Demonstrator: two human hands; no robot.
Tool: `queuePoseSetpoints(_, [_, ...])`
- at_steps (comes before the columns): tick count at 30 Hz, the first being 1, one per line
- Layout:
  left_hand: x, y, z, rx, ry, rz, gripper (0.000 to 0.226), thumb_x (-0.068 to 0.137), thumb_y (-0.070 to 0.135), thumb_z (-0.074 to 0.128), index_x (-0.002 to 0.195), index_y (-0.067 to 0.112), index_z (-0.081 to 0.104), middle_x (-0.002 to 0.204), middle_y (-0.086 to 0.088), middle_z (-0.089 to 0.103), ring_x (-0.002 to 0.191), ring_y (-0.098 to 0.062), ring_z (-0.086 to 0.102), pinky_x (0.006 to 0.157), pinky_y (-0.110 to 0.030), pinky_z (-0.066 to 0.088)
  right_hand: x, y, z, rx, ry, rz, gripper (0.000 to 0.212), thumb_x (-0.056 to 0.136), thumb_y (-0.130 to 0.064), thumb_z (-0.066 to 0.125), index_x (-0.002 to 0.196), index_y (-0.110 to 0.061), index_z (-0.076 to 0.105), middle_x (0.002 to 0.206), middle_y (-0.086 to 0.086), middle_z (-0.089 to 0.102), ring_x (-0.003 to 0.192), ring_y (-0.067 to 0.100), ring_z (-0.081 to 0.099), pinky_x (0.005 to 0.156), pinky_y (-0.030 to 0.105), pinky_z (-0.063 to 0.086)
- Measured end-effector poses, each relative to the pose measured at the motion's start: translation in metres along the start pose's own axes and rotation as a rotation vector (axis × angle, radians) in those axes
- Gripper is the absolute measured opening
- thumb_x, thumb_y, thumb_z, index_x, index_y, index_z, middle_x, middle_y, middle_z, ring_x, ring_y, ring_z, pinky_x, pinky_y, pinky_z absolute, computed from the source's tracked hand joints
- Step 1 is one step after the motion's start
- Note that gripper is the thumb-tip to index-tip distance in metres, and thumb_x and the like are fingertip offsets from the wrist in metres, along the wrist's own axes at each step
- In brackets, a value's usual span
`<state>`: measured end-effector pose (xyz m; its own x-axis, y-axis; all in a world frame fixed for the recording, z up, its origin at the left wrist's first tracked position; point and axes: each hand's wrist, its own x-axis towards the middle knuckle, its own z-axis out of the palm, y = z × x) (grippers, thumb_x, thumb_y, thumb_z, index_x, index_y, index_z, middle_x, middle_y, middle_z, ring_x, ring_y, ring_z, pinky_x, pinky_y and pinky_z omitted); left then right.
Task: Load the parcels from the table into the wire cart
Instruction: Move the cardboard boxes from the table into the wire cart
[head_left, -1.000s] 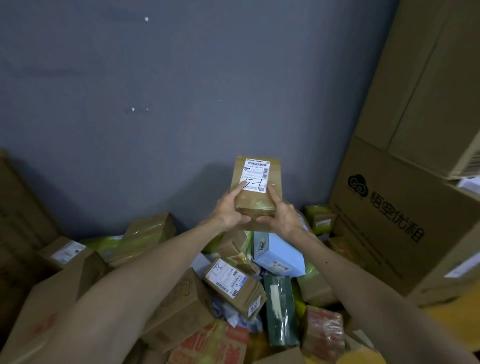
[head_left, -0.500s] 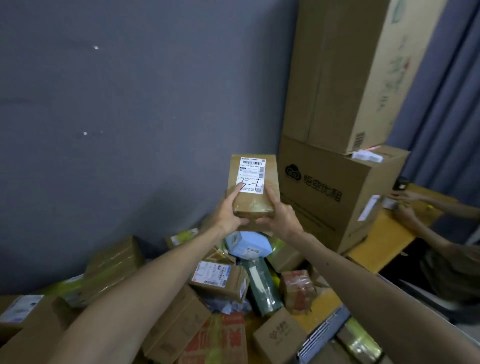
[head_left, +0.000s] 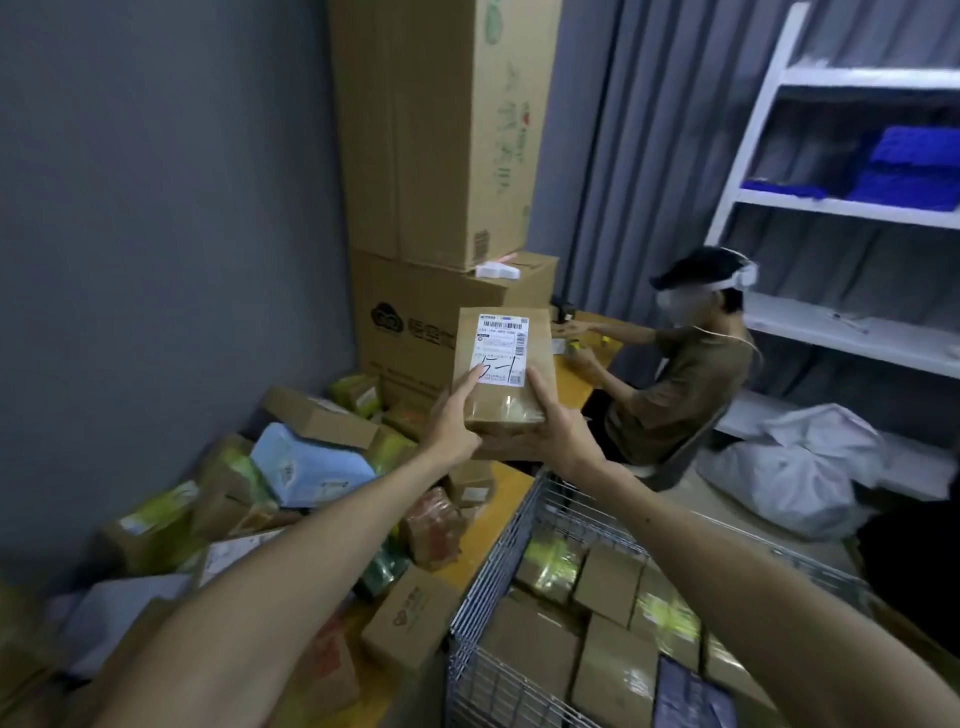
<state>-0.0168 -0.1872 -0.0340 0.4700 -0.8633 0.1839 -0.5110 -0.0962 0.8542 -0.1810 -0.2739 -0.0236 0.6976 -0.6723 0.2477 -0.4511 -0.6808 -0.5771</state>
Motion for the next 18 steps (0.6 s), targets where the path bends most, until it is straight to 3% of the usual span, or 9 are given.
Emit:
queuePoseSetpoints(2, [0.003, 0.017, 0.032, 0.033, -0.052, 0.016, 0.106, 0.071, -0.019, 0.061, 0.151, 0.045, 0.03, 0.149, -0.002, 0.038, 0.133, -0.025, 0.042, 0.101, -0.036, 0.05, -0.019, 0.027, -0.017, -0.016, 0.038, 0.034, 0.106, 0.086, -0.015, 0.074, 0.15, -0.04, -0.007, 0.144, 0.019, 0.048, 0.126, 0.034, 0.053, 0.105, 0.036, 0.043])
queuePoseSetpoints(6, [0.0, 0.051, 0.102, 0.079, -0.166, 0.057, 0.105, 0.075, -0.019, 0.058, 0.152, 0.044, 0.025, 0.154, -0.002, 0.031, 0.135, -0.026, 0.039, 0.1, -0.035, 0.051, -0.06, 0.082, -0.054, 0.011, 0.103, 0.143, 0.102, 0.087, -0.008, 0.071, 0.155, -0.034, 0.0, 0.144, 0.015, 0.048, 0.126, 0.028, 0.053, 0.102, 0.022, 0.038])
queuePoseSetpoints(11, [-0.004, 0.098, 0.199, 0.104, -0.302, 0.12, 0.104, 0.075, -0.018, 0.059, 0.154, 0.041, 0.025, 0.153, -0.005, 0.031, 0.133, -0.028, 0.042, 0.099, -0.036, 0.05, -0.113, 0.154, -0.105, 0.018, 0.181, 0.294, 0.103, 0.086, -0.013, 0.073, 0.156, -0.04, 0.002, 0.139, 0.017, 0.053, 0.121, 0.031, 0.056, 0.103, 0.039, 0.046])
queuePoseSetpoints(18, [-0.024, 0.14, 0.335, 0.155, -0.409, 0.197, 0.101, 0.075, -0.015, 0.063, 0.155, 0.034, 0.025, 0.158, -0.005, 0.028, 0.137, -0.028, 0.037, 0.107, -0.035, 0.044, -0.196, 0.247, -0.17, 0.068, 0.185, 0.379, 0.101, 0.085, -0.007, 0.073, 0.157, -0.032, 0.006, 0.141, 0.018, 0.051, 0.12, 0.029, 0.056, 0.101, 0.036, 0.047])
